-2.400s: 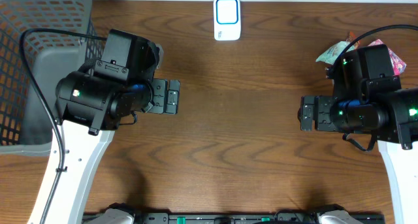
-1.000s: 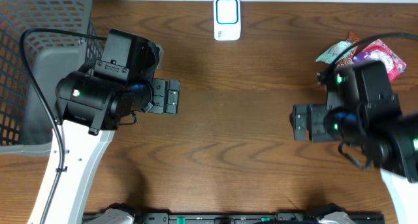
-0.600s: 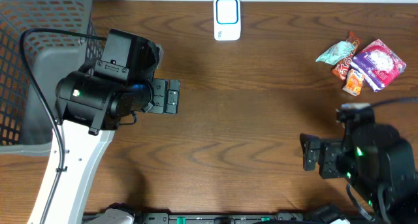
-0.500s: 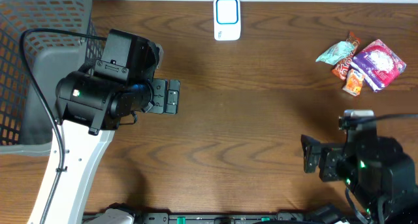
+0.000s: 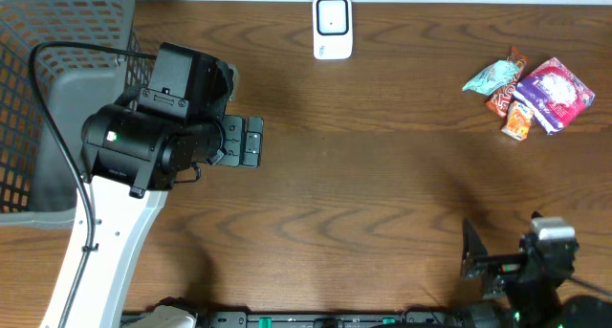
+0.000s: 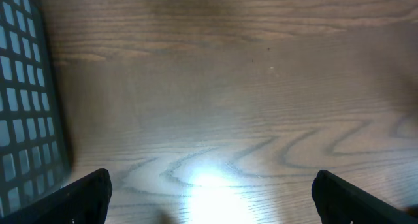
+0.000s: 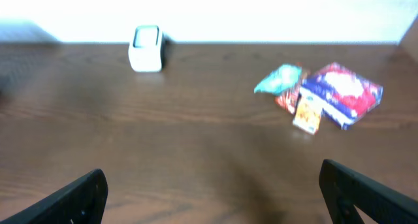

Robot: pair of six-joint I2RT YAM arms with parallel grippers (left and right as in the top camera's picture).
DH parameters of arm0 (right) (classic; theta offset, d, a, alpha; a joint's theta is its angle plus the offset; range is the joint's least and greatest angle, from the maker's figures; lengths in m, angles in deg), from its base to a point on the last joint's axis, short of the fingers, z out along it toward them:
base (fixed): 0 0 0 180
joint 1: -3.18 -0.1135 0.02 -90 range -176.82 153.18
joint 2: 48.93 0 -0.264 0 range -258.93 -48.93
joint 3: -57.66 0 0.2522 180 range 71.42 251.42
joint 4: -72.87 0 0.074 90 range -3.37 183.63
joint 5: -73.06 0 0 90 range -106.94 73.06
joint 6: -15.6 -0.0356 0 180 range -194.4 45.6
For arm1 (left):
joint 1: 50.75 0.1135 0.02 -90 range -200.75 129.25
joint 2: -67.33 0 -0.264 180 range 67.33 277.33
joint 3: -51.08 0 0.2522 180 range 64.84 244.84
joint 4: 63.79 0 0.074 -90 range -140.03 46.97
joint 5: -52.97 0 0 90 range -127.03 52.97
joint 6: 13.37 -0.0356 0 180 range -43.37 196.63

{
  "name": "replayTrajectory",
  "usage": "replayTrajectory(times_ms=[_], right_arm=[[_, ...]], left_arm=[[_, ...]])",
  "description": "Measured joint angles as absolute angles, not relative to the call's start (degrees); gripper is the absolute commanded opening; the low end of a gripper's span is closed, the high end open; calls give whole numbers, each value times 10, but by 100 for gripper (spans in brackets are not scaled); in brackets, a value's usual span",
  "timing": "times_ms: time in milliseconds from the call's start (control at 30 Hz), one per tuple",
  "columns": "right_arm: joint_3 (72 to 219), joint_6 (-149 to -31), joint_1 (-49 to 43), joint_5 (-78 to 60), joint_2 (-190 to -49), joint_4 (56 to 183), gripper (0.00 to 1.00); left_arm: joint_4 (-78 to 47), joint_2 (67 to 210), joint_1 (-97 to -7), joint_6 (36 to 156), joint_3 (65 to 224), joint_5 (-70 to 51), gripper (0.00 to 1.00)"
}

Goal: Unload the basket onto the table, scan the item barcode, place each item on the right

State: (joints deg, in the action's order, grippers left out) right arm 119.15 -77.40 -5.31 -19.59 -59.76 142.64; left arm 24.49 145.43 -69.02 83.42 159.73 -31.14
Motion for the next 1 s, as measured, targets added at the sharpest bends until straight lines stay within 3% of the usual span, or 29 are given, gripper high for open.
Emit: replayTrajectory(times_ms=[1000], right_arm=[[1153,-753,-41,-188,-548,1399,99]], left_arm=[[245,1454,-690,834,1597,-312,98]])
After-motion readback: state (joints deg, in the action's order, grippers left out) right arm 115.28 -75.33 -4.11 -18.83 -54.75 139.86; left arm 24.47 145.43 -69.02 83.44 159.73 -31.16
